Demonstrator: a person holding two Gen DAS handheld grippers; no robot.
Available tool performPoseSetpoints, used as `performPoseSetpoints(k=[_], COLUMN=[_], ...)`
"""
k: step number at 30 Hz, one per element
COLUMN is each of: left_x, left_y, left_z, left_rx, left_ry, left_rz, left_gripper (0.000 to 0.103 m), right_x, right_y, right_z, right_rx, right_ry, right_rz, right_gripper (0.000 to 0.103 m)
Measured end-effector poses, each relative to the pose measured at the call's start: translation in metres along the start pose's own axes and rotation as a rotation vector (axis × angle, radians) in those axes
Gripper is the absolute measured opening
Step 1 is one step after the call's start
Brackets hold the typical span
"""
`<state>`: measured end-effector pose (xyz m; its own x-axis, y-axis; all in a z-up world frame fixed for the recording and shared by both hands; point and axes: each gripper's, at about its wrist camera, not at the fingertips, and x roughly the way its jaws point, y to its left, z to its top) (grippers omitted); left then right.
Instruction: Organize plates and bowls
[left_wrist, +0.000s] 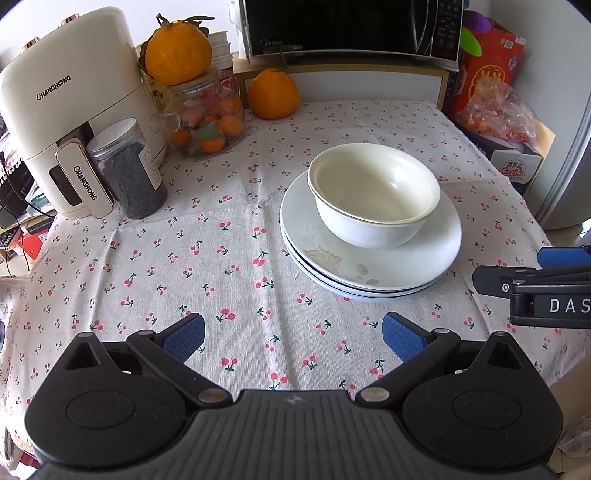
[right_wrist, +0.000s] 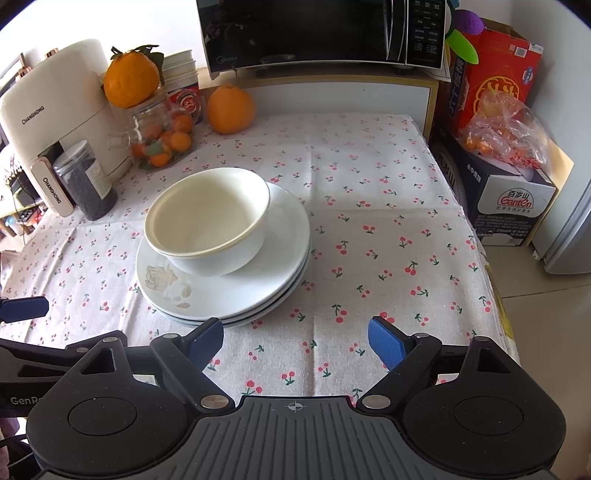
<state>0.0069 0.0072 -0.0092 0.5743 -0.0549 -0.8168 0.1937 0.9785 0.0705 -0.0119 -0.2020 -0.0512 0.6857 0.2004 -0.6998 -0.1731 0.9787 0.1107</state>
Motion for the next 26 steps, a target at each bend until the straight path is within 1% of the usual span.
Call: performPoseSetpoints(k=[26], left_x=[-0.0005], left_y=[-0.0025], left_z=[0.0006], left_rx=[0.007], left_ry=[-0.003], left_rz=[0.002], left_gripper=[0.102], right_x=[0.0003], right_y=[0.0056], right_z=[0.0030], right_rx=[-0.026], right_ry=[-0.012], right_rz=[0.004], right_gripper=[0.088])
